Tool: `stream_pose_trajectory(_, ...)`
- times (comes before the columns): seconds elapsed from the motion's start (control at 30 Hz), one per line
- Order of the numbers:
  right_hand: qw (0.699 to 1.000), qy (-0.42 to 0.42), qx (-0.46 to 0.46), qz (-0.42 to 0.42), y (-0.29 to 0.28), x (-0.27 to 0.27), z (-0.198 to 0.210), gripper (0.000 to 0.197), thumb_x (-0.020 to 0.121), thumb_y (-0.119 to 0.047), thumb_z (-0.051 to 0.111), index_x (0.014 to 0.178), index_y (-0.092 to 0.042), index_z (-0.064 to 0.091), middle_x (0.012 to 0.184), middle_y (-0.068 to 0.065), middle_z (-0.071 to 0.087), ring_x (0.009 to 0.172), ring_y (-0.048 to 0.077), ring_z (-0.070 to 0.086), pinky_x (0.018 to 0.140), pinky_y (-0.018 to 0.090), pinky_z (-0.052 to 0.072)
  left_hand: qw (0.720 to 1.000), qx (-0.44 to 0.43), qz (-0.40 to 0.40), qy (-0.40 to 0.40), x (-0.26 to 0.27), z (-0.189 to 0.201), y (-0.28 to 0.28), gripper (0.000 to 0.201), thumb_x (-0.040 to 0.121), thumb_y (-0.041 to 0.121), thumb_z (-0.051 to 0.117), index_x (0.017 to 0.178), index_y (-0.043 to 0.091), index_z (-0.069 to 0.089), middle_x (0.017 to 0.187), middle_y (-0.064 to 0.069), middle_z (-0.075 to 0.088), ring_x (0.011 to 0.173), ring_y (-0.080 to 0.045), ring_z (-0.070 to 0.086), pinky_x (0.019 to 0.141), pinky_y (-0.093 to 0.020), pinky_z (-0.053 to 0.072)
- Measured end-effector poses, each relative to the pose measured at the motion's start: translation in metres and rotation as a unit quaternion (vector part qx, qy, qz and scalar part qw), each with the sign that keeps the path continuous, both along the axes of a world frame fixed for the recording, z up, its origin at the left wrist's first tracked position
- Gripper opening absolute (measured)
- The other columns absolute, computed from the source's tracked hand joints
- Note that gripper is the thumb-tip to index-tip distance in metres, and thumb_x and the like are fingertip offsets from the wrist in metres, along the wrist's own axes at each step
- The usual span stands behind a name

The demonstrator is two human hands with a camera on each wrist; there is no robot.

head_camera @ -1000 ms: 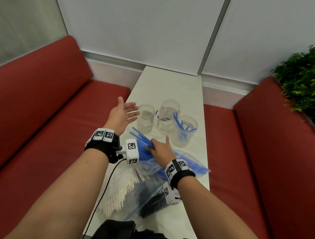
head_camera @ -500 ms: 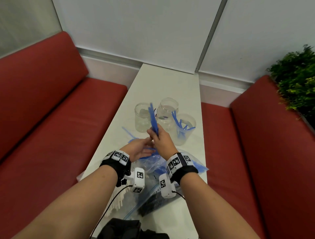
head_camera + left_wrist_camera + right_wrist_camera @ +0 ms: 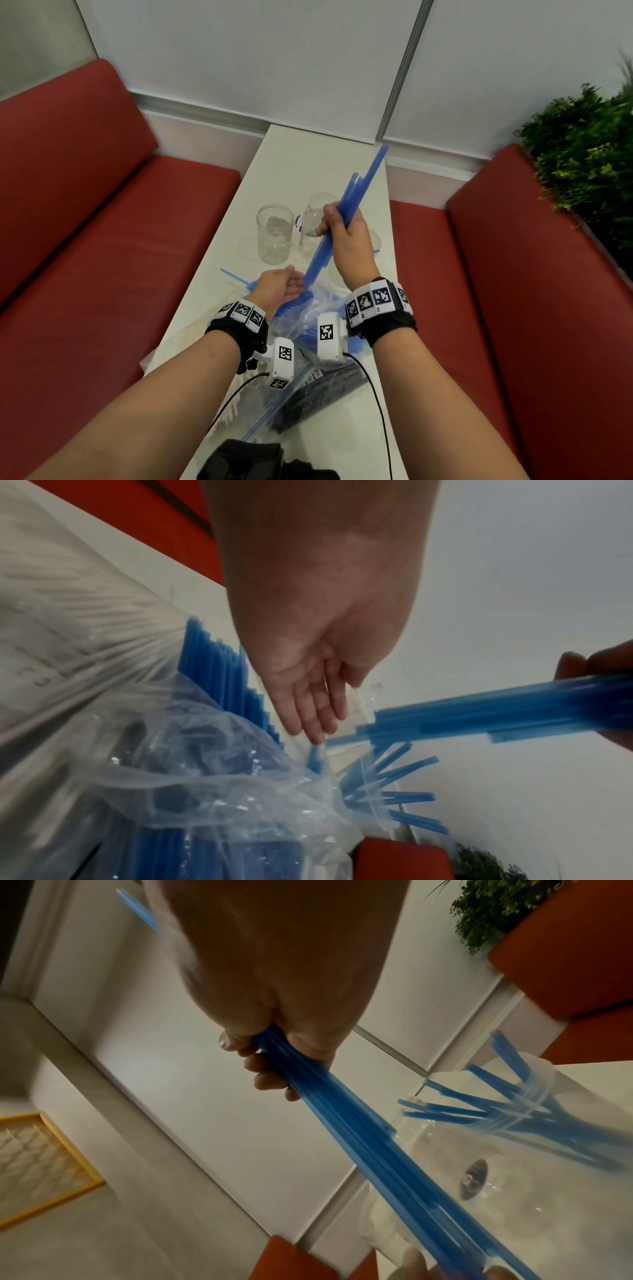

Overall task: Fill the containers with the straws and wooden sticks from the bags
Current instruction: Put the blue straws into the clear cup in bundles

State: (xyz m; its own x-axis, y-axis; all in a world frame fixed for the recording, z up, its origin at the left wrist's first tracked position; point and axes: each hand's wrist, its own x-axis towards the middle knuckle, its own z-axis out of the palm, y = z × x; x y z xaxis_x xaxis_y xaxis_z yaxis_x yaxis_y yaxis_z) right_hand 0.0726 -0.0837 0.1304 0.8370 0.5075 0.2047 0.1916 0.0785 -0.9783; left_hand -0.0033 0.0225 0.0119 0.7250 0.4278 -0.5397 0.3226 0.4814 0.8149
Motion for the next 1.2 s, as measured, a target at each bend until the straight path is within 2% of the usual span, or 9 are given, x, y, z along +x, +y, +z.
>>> stream_pose_trajectory(0.17,0.998,0.003,0.069,0.004,-0.001,0.001,0.027,0.015,0.106,-0.020,0.049,0.093,-0.014,0.050,0.070,-0.003,0.053,0.070,0.016,0.055,0.075,0.032,0.051,0.998,-0.055,0.025,-0.034,0.008,0.007,0.006,0.048,0.105,0.038,0.038,0.116,-0.004,0.058,0.109,-0.020,0.067,0.098,-0.028,0.067,0.095,-0.040,0.052)
stream_pose_trajectory(0.3,0.997,-0.006,0.069,0.016,-0.001,-0.004,0.035,0.014,0.105,-0.022,0.052,0.092,-0.016,0.052,0.072,0.001,0.055,0.074,0.021,0.057,0.078,0.036,0.052,0.968,-0.233,0.008,-0.092,0.008,0.018,0.003,0.062,0.103,0.046,0.034,0.113,-0.010,0.059,0.114,-0.027,0.066,0.106,-0.032,0.066,0.085,-0.040,0.054)
stream_pose_trajectory(0.4,0.999,-0.020,0.043,0.019,-0.003,-0.008,0.034,0.013,0.104,-0.023,0.055,0.095,-0.013,0.053,0.071,0.000,0.057,0.073,0.017,0.060,0.076,0.034,0.052,0.937,-0.324,0.012,-0.133,0.009,0.030,-0.002,0.056,0.104,0.039,0.039,0.111,-0.013,0.060,0.112,-0.028,0.065,0.105,-0.035,0.067,0.086,-0.047,0.056)
stream_pose_trajectory(0.57,0.999,0.014,0.029,0.022,-0.008,-0.012,0.030,0.012,0.101,-0.022,0.061,0.095,-0.014,0.054,0.069,-0.006,0.059,0.074,0.017,0.062,0.086,0.049,0.053,0.931,-0.340,-0.046,-0.129,0.009,0.047,-0.007,0.040,0.099,0.018,0.051,0.126,-0.010,0.054,0.125,-0.027,0.058,0.115,-0.037,0.061,0.087,-0.046,0.057)
stream_pose_trajectory(0.7,0.999,0.010,0.042,0.019,-0.015,-0.012,0.032,0.019,0.094,-0.022,0.070,0.087,-0.015,0.054,0.071,-0.003,0.058,0.072,0.018,0.062,0.082,0.039,0.054,0.937,-0.338,-0.057,-0.062,0.007,0.047,-0.014,0.030,0.099,0.018,0.052,0.103,-0.009,0.064,0.091,-0.021,0.068,0.081,-0.031,0.072,0.061,-0.034,0.061)
stream_pose_trajectory(0.87,0.998,0.020,0.051,0.024,-0.021,-0.008,0.035,0.023,0.088,-0.022,0.075,0.084,-0.016,0.054,0.070,0.003,0.056,0.067,0.020,0.059,0.070,0.030,0.053,0.949,-0.307,-0.078,-0.004,0.010,0.047,-0.020,0.030,0.098,0.022,0.054,0.083,-0.001,0.066,0.073,-0.014,0.065,0.057,-0.020,0.068,0.053,-0.025,0.060)
stream_pose_trajectory(1.0,0.995,0.054,0.077,0.024,-0.024,-0.004,0.039,0.027,0.086,-0.021,0.076,0.098,-0.018,0.052,0.068,0.000,0.057,0.061,0.019,0.056,0.066,0.033,0.051,0.948,-0.282,-0.136,0.055,0.010,0.045,-0.019,0.026,0.096,0.021,0.057,0.075,0.005,0.062,0.065,-0.009,0.061,0.042,-0.011,0.059,0.037,-0.018,0.050)
stream_pose_trajectory(1.1,0.993,0.067,0.085,0.046,-0.026,-0.005,0.042,0.019,0.092,-0.021,0.072,0.086,-0.018,0.054,0.058,-0.003,0.047,0.052,0.016,0.046,0.058,0.028,0.046,0.943,-0.277,-0.165,0.081,0.010,0.038,-0.019,0.023,0.089,0.020,0.063,0.071,0.007,0.063,0.059,-0.005,0.058,0.036,-0.007,0.053,0.031,-0.016,0.043)
stream_pose_trajectory(1.2,0.991,0.081,0.091,0.060,-0.026,-0.008,0.044,0.028,0.096,-0.028,0.069,0.071,-0.023,0.055,0.056,-0.003,0.040,0.049,0.014,0.038,0.057,0.030,0.042,0.929,-0.302,-0.201,0.079,0.009,0.033,-0.018,0.025,0.085,0.021,0.067,0.065,0.008,0.060,0.052,0.000,0.050,0.029,-0.004,0.039,0.024,-0.015,0.027)
